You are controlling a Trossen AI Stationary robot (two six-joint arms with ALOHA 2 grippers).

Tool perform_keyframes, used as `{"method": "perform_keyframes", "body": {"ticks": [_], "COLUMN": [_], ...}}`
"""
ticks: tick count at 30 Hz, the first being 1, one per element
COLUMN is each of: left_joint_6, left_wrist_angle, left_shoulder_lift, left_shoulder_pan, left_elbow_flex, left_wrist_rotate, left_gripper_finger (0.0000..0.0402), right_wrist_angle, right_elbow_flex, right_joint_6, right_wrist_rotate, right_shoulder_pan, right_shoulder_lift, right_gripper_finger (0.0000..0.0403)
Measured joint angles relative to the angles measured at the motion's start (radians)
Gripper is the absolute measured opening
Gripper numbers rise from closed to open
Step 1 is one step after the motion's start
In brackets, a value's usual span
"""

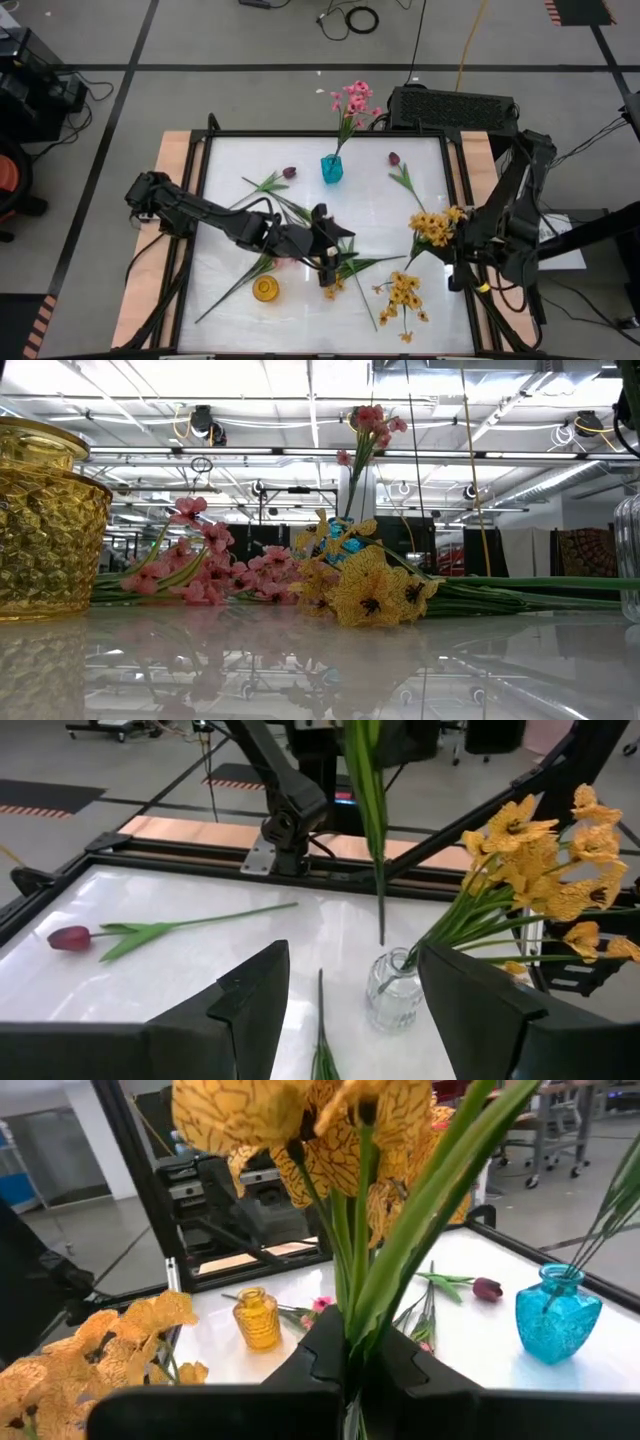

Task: Sort flowers into vase by color
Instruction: Put the right yellow flowers into the transparent vase

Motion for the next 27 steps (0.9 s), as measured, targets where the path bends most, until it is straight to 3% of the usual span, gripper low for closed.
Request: {"method": "perform_keyframes", "body": {"ticks": [27], "left_joint_6": [0.001], "left_wrist_angle": [0.000], "left_shoulder_lift": [0.000], "left_shoulder_pan": [0.006], "left_elbow_flex": [0.000], "left_wrist_rotate": [0.001], "left_gripper_finger": [0.0228], "right_wrist_angle": [0.019], "right_elbow_flex": [0.000], "right_joint_6": [0.113], "right_wrist_rotate": [0.017], "right_shoulder_pan": [0.027], "right_shoulder_lift": [0.070], "right_gripper_finger": [0.0004]}}
